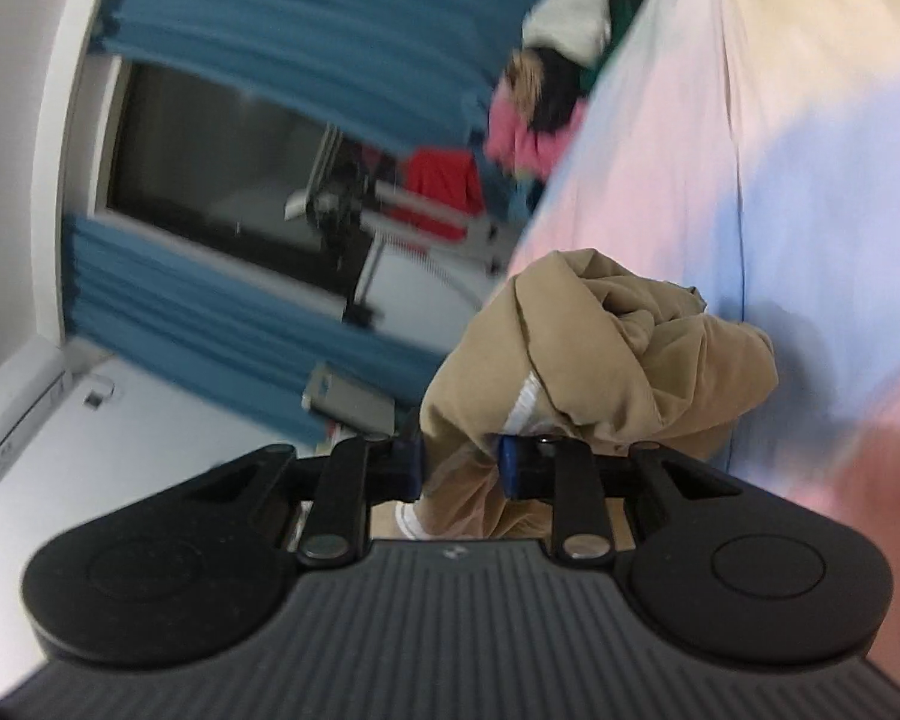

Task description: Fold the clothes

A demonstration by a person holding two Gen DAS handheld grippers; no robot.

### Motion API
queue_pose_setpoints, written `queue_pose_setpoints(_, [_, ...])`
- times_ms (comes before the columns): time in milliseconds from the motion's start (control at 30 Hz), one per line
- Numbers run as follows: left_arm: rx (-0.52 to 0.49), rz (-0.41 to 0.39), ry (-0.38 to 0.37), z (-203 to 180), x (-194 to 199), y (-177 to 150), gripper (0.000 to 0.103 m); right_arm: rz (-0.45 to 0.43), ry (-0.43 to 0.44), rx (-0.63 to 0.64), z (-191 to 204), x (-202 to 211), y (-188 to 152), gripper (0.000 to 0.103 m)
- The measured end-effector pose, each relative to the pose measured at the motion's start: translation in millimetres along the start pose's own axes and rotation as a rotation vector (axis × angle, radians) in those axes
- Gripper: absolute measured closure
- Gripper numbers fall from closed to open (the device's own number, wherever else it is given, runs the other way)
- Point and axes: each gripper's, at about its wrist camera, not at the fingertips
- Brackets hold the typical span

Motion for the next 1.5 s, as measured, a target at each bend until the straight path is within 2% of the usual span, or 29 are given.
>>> queue_pose_setpoints(167, [-0.110,0.064,-0.010,-57.6,-117.9,16.6,0.091,-0.166,-0.072,0.097,10.7,-0.1,89.6,0.076])
queue_pose_setpoints(300, [-0.145,0.085,-0.033,-72.9,-203.3,15.8,0.091,-0.275,-0.138,0.156,8.8,-9.1,147.7,0.076])
queue_pose_setpoints(400, [-0.165,0.116,-0.019,-59.6,-251.6,2.1,0.090,-0.304,-0.199,0.168,-9.6,-22.7,170.9,0.076])
queue_pose_setpoints(467, [-0.155,0.160,0.013,-36.0,-266.8,-12.0,0.090,-0.311,-0.243,0.178,-28.5,-32.5,177.1,0.076])
queue_pose_setpoints(600, [-0.128,0.254,0.083,15.0,-290.7,-41.3,0.090,-0.257,-0.357,0.173,-73.2,-60.1,160.8,0.076])
queue_pose_setpoints(700, [-0.166,0.328,0.107,47.1,-284.4,-54.0,0.090,-0.202,-0.411,0.178,-101.4,-63.7,129.6,0.076])
queue_pose_setpoints(833, [-0.206,0.408,0.139,76.8,-260.5,-74.0,0.089,-0.127,-0.454,0.195,-119.9,-52.2,90.4,0.076])
queue_pose_setpoints(933, [-0.234,0.445,0.177,93.7,-250.2,-87.9,0.085,-0.033,-0.513,0.160,-133.1,-53.1,72.2,0.076])
queue_pose_setpoints(1033, [-0.330,0.447,0.202,97.1,-250.1,-97.4,0.075,0.048,-0.569,0.131,-140.4,-58.1,60.3,0.073])
queue_pose_setpoints(1133, [-0.404,0.452,0.218,85.0,-251.3,-102.2,0.074,0.051,-0.583,0.122,-126.0,-54.2,65.9,0.073])
queue_pose_setpoints(1200, [-0.440,0.463,0.242,67.1,-241.9,-102.8,0.072,0.034,-0.604,0.135,-113.6,-37.6,63.2,0.073])
queue_pose_setpoints(1267, [-0.491,0.467,0.247,42.3,-226.2,-103.1,0.058,0.015,-0.611,0.173,-98.5,-20.3,59.9,0.073])
queue_pose_setpoints(1333, [-0.568,0.430,0.233,13.1,-207.1,-103.8,0.038,-0.021,-0.600,0.219,-81.6,4.5,54.5,0.073])
queue_pose_setpoints(1367, [-0.609,0.407,0.225,-1.9,-197.1,-104.3,0.032,-0.045,-0.591,0.253,-73.2,19.2,52.6,0.071])
queue_pose_setpoints(1400, [-0.655,0.385,0.214,-16.7,-185.3,-104.7,0.020,-0.069,-0.582,0.288,-64.8,33.9,50.7,0.069])
queue_pose_setpoints(1433, [-0.702,0.362,0.203,-31.3,-172.5,-105.0,0.012,-0.092,-0.578,0.326,-54.5,44.0,49.5,0.054])
queue_pose_setpoints(1467, [-0.741,0.346,0.192,-47.0,-163.9,-106.0,0.009,-0.122,-0.570,0.367,-42.4,56.4,47.0,0.030])
queue_pose_setpoints(1500, [-0.777,0.327,0.185,-61.9,-154.3,-107.1,0.003,-0.151,-0.561,0.408,-30.3,68.8,44.5,0.018])
Point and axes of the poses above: each gripper's, at about its wrist camera, not at the fingertips, and x roughly against the way its jaws point, z to its left, y to its top, and after that the axes turned 10 degrees about -y, right-handed
